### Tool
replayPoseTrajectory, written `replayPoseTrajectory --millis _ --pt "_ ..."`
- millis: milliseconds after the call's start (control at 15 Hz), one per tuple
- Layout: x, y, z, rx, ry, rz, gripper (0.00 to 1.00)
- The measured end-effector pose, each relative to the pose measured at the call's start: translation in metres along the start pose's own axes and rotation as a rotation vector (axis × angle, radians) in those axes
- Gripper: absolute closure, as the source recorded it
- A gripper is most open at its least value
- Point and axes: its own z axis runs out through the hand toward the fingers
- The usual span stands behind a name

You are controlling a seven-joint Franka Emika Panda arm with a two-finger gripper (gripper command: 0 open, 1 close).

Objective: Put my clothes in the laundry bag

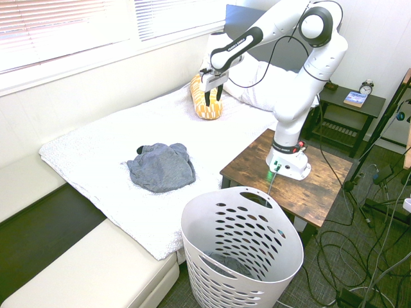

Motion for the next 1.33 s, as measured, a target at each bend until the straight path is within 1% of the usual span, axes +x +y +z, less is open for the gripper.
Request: replayPoseTrajectory --millis 267,400,533,667,867,1133,1333 --pt "0.000 -0.010 -0.002 0.010 0.012 0.003 0.00" --pt "-0.010 -0.031 -0.001 0.025 0.029 -0.032 0.00" --pt "-0.027 -0.061 0.014 0.051 0.043 -0.094 0.00" --pt "-0.046 -0.091 0.049 0.085 0.043 -0.165 0.00" --pt "-0.063 -0.123 0.119 0.118 0.020 -0.261 0.00" --pt "-0.048 -0.156 0.213 0.126 0.003 -0.340 0.00" --pt "-0.029 -0.175 0.287 0.135 -0.019 -0.360 0.00"
